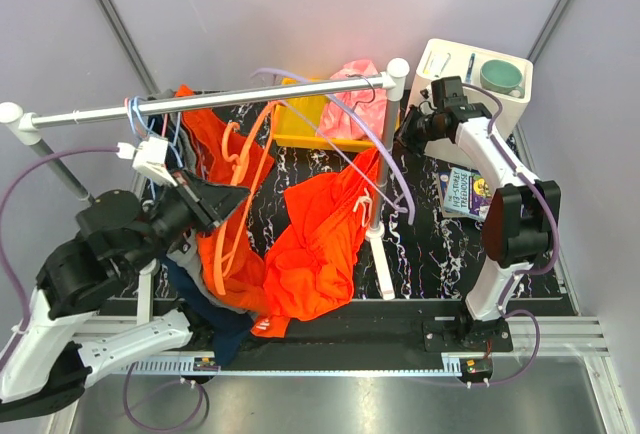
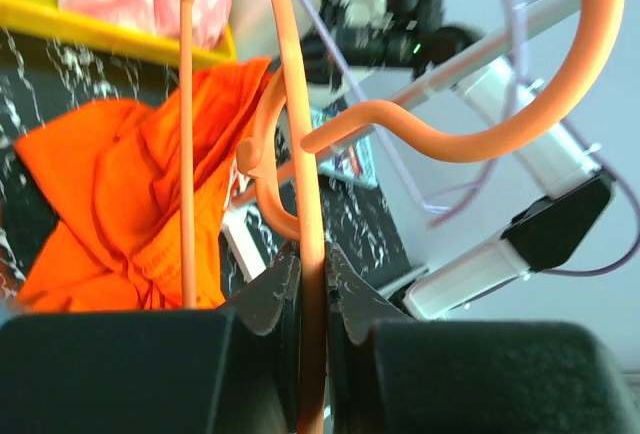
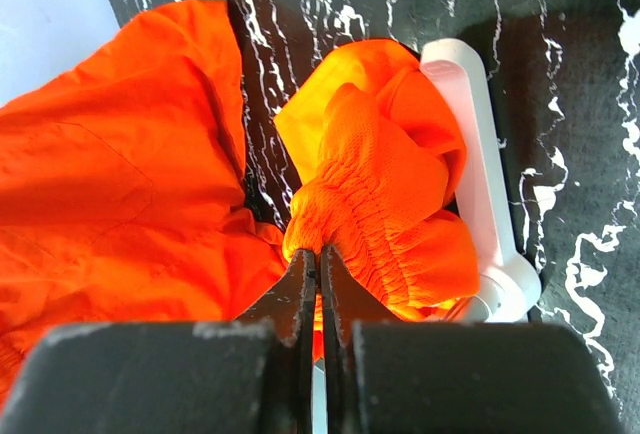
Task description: Remove the shorts from the hanger
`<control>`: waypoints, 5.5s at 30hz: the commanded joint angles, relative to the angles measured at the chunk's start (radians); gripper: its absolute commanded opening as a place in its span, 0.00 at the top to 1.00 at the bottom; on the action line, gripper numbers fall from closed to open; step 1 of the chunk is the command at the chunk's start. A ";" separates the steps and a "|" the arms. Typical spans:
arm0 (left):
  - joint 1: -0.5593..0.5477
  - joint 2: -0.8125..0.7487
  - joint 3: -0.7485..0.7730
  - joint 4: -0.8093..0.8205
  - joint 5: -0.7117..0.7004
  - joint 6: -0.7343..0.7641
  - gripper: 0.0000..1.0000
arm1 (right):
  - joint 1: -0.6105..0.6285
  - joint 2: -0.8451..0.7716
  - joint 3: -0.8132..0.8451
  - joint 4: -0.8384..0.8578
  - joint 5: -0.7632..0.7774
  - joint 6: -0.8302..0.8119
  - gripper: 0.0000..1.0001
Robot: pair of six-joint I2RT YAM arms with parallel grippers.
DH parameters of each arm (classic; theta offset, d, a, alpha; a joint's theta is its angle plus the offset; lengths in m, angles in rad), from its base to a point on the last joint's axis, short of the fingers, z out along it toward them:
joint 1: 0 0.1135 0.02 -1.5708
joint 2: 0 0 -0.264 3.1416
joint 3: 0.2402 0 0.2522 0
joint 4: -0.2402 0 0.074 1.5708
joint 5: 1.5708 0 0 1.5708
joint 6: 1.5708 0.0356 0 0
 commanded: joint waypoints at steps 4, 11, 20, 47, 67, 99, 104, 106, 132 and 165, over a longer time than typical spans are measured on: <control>0.001 0.020 0.114 -0.056 -0.035 0.099 1.00 | -0.004 -0.054 -0.022 0.011 -0.014 -0.020 0.99; 0.003 0.029 0.152 -0.021 -0.030 0.113 1.00 | -0.002 -0.058 -0.013 0.011 -0.009 -0.023 0.99; 0.003 0.065 0.167 0.227 0.009 0.222 1.00 | -0.002 -0.066 -0.007 0.008 -0.020 -0.023 0.98; 0.001 0.408 0.246 0.320 -0.021 0.025 1.00 | -0.002 -0.104 -0.036 0.014 -0.015 -0.018 0.98; 0.001 0.528 0.189 0.376 0.198 -0.034 1.00 | -0.002 -0.085 -0.026 0.014 -0.026 -0.020 0.98; -0.221 0.539 0.290 0.106 -0.409 0.002 0.66 | -0.002 -0.109 -0.059 0.027 -0.029 -0.021 0.98; -0.224 0.493 0.254 0.148 -0.331 0.056 0.41 | -0.002 -0.109 -0.032 0.022 -0.019 -0.017 0.98; -0.226 0.461 0.240 0.169 -0.290 0.088 0.28 | -0.002 -0.109 -0.001 0.014 0.010 -0.021 0.98; -0.227 0.206 0.171 0.272 0.040 0.272 0.18 | -0.134 -0.143 0.967 -0.242 0.268 -0.055 1.00; -0.227 0.257 0.269 0.278 0.030 0.297 0.12 | -0.134 -0.356 -0.265 -0.160 0.147 -0.081 0.84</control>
